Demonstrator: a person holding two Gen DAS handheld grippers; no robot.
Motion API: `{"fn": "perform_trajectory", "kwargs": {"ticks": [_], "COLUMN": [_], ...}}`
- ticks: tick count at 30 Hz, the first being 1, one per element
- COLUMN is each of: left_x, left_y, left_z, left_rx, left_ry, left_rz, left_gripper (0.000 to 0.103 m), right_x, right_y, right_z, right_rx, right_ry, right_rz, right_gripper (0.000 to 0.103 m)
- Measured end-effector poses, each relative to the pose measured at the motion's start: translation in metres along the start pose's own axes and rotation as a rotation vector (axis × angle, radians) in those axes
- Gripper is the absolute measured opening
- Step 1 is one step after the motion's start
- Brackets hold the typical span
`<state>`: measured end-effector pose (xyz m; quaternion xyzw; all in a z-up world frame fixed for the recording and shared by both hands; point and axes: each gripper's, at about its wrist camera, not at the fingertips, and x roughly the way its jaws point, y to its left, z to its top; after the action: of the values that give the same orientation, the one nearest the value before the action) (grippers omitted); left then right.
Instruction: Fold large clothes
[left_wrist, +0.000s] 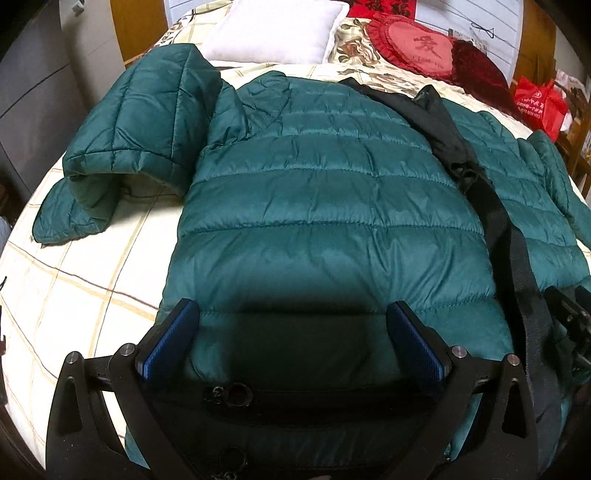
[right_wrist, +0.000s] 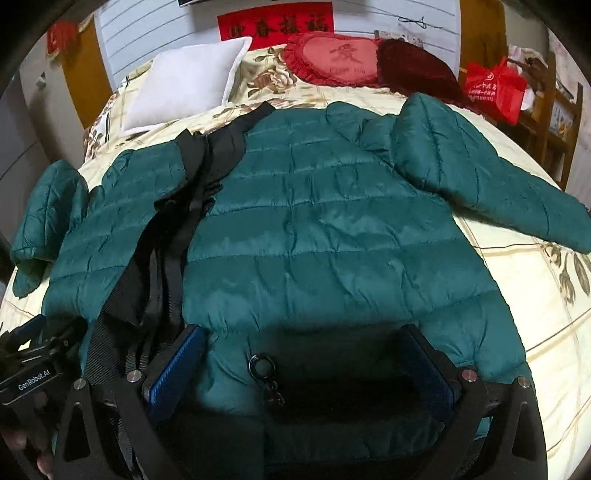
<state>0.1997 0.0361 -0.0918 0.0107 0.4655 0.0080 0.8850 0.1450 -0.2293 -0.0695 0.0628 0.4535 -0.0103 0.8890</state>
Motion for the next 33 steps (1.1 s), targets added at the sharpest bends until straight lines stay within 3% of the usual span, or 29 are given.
{"fn": "perform_trajectory", "kwargs": {"ticks": [7, 33], "left_x": [0.0, 0.002], "left_y": [0.001, 0.001], "left_z": [-0.002, -0.001], "left_rx": [-0.009, 0.004], "left_ry": [0.005, -0.001], "left_rz": [-0.008, -0.01], "left_gripper": [0.103, 0.103], "right_x": [0.007, 0.006], "right_y": [0.011, 0.014], "right_z": [-0.002, -0.003], "right_rx": [-0.058, -0.094], "right_ry": [0.023, 0.007], "right_rz": [-0.064, -0.098], "right_gripper": [0.103, 0.103]}}
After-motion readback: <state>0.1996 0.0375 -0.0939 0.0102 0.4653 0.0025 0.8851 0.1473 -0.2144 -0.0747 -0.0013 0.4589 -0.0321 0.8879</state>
